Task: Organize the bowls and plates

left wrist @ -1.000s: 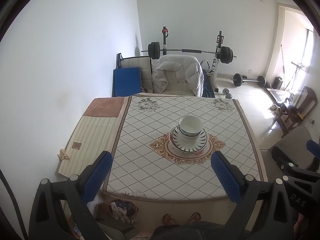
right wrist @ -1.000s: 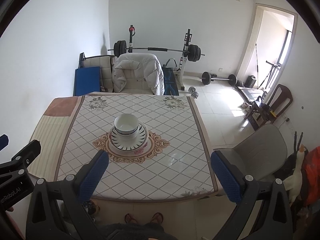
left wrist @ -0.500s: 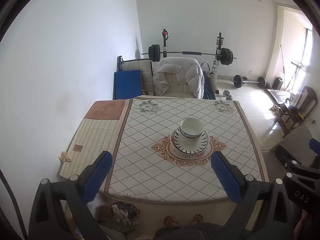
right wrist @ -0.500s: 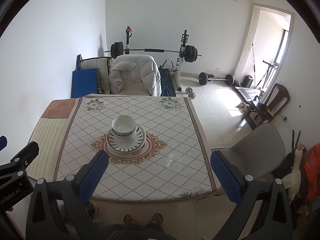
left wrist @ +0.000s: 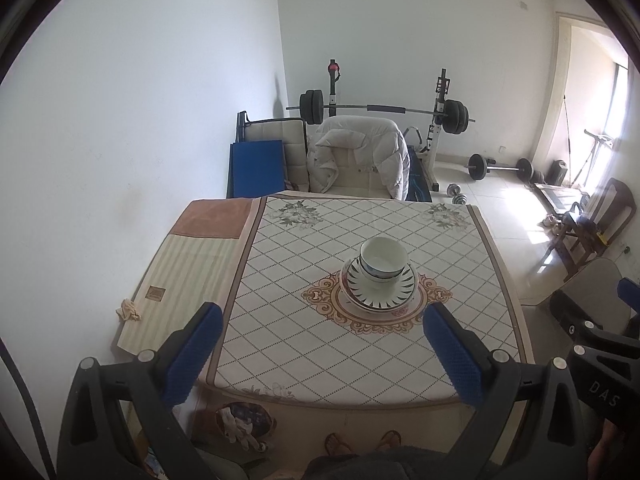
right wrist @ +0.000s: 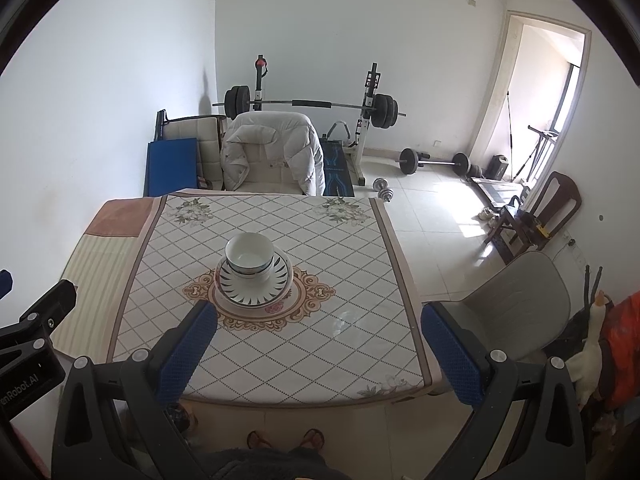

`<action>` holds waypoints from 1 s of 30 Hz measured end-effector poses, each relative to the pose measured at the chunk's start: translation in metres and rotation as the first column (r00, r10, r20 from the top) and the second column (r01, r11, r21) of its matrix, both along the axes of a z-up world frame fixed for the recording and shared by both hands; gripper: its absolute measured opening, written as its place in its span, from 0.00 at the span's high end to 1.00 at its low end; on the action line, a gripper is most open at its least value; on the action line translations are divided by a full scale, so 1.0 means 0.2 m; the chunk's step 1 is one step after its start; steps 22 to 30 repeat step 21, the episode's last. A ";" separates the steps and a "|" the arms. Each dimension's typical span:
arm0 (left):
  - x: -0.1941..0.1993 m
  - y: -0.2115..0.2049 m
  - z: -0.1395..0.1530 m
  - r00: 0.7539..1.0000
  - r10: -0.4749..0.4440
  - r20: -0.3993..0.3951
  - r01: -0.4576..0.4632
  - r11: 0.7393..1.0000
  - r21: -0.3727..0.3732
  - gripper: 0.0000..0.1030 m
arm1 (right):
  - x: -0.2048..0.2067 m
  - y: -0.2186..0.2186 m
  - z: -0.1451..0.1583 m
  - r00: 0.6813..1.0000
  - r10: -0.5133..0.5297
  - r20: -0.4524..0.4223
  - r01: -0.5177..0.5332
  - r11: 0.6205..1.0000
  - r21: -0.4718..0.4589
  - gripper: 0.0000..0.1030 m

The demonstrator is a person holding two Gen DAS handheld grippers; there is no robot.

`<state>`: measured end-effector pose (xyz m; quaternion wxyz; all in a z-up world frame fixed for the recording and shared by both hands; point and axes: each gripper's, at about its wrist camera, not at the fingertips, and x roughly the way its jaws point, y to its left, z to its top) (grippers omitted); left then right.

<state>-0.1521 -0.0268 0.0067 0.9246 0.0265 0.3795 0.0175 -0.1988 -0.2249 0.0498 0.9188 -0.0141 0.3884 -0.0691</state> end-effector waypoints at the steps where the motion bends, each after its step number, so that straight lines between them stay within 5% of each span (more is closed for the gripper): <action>1: 0.00 0.00 0.00 1.000 0.000 -0.002 0.000 1.000 -0.001 0.00 | 0.00 0.00 0.00 1.000 -0.001 0.000 0.001 1.000 0.000 0.00; 30: 0.02 0.00 -0.01 1.000 -0.005 -0.007 0.004 1.000 -0.005 0.00 | 0.00 0.00 -0.01 1.000 0.004 -0.002 -0.004 1.000 0.006 0.00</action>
